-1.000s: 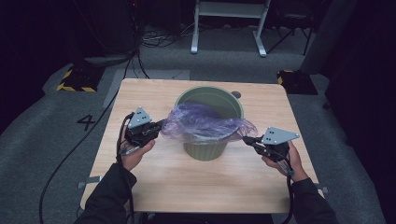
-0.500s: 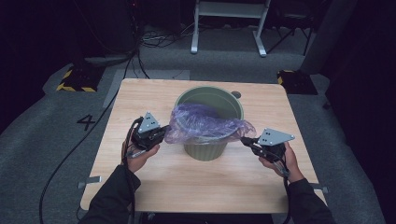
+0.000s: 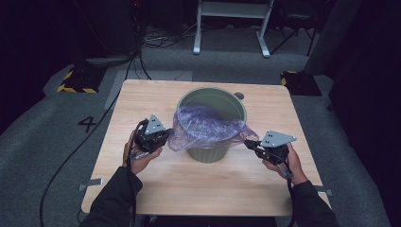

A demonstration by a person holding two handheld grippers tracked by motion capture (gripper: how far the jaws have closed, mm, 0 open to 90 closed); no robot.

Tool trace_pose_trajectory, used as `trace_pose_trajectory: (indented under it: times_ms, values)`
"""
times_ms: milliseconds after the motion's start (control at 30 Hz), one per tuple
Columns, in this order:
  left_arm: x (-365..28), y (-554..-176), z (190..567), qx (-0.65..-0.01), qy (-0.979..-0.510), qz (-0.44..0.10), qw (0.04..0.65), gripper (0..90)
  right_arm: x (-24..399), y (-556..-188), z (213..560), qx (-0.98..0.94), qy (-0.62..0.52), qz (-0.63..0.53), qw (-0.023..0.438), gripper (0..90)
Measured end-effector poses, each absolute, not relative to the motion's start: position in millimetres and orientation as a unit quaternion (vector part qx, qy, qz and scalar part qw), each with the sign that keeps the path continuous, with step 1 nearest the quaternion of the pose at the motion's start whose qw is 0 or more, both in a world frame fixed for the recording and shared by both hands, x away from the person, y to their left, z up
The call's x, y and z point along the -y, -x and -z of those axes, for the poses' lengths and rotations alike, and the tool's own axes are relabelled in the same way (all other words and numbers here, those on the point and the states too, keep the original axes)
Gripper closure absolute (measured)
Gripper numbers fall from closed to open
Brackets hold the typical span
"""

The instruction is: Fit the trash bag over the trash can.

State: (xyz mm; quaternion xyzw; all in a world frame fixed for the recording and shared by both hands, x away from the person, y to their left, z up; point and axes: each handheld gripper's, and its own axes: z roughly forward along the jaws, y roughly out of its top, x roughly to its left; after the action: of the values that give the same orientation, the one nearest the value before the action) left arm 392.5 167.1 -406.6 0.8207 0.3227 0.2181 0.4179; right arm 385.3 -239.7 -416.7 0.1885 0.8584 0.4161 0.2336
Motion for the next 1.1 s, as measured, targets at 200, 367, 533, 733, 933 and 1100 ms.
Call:
trace_pose_trajectory:
  times_ms: [200,367,533,733,933,1100]
  values:
    - [-170,-386,399,-0.318,-0.806,-0.232,0.441,82.1,242,-378,407,-0.835,-0.2,-0.447,0.25,59.9]
    - [-170,-379,390,-0.31,-0.799,-0.244,0.454,76.0,243,-361,387,-0.817,-0.192,-0.475,0.266,49.7]
    - [-169,-372,385,-0.304,-0.795,-0.256,0.458,67.3,244,-341,365,-0.795,-0.175,-0.513,0.272,43.4]
    - [-171,-364,379,-0.301,-0.79,-0.264,0.464,47.1,248,-337,350,-0.766,-0.18,-0.549,0.28,35.1]
    - [-177,-353,367,-0.29,-0.774,-0.261,0.498,33.3,251,-339,347,-0.748,-0.205,-0.549,0.311,30.9]
    - [-172,-344,364,-0.248,-0.787,-0.257,0.503,60.7,235,-338,358,-0.789,-0.162,-0.453,0.383,34.2]
